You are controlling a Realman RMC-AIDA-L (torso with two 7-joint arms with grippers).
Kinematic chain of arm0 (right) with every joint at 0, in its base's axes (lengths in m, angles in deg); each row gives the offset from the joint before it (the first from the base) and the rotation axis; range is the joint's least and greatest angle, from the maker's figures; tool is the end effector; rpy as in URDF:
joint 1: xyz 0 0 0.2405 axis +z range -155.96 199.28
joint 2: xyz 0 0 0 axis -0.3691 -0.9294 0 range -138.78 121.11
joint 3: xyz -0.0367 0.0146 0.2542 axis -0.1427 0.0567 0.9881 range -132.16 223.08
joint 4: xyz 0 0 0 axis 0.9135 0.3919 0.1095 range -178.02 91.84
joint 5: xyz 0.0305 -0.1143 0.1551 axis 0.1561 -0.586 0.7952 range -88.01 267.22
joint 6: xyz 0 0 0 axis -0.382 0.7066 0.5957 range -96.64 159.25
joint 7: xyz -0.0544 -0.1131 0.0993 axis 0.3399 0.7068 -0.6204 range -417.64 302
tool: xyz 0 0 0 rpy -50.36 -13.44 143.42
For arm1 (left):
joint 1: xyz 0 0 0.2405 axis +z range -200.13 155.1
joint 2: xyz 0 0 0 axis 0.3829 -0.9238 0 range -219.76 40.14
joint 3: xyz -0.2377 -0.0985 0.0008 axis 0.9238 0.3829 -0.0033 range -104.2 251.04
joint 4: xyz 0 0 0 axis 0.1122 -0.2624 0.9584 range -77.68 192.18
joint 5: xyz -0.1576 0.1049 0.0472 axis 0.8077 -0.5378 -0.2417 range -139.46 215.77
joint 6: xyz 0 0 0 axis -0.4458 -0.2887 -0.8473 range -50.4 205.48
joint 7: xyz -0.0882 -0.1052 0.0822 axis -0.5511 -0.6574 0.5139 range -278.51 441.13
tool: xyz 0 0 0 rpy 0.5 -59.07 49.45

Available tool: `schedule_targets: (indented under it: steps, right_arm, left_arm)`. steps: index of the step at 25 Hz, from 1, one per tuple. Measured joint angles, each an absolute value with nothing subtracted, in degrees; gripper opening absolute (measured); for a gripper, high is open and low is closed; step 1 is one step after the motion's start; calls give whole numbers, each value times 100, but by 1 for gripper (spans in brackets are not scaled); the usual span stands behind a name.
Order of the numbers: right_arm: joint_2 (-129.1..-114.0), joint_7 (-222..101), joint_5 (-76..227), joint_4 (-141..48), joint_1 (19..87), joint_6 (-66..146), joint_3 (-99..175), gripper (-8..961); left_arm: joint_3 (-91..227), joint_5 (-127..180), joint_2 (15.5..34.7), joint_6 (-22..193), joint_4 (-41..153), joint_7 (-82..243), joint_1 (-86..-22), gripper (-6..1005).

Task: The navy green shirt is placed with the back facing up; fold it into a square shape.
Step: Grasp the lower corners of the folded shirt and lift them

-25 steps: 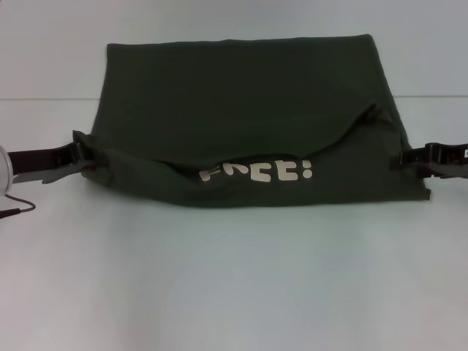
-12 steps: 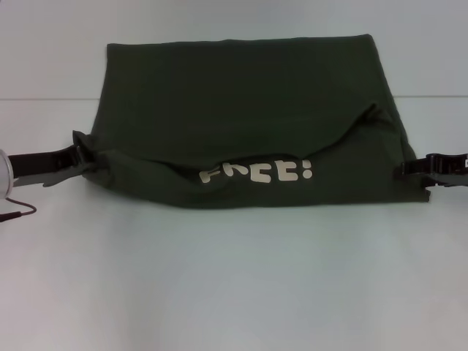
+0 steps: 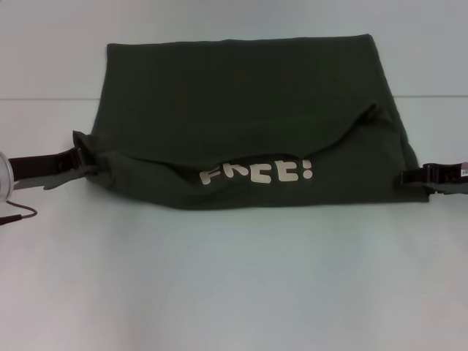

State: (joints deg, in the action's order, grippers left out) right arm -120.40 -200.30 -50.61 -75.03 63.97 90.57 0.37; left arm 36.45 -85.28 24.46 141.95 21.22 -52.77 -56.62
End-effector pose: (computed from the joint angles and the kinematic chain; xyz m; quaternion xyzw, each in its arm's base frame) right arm 0.3020 0.4133 0.0182 -0.7467 0.6023 0.0534 0.2772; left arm -0.3063 0.3897 0.0279 -0.7052 -0.6283 -0.2175 0.2463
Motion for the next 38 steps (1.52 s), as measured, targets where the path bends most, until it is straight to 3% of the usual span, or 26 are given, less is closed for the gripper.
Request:
schedule_targets:
  steps: [9, 15, 20, 24, 31, 38]
  right_arm:
    - [-12148, -20013, -5047, -7551, 6392, 9030, 99, 677]
    - [-12151, -20009, -5042, -7560, 6387, 9051, 107, 486]
    - [-12134, -20038, -5040, -7562, 6384, 9048, 110, 258]
    - [-12112, -20036, -5037, -7564, 6384, 9111, 124, 177]
    - [-12083, -19986, -5030, -8041, 6199, 9836, 285, 36]
    - [-12024, -19981, -4998, -8433, 5909, 10540, 534, 31]
  left_arm:
    - [3660, -8517, 2465, 14203, 2131, -5281, -5652, 24]
    - [3660, -8515, 2488, 14206, 2131, -5281, -5653, 25]
    - [3660, -8515, 2489, 14211, 2130, -5281, -5653, 25]
    - [3652, -8540, 2467, 14297, 2123, -5281, -5653, 24]
    - [3597, -8782, 2207, 14988, 2066, -5268, -5653, 24]
    - [3663, -9090, 1981, 15724, 1961, -5278, -5536, 25]
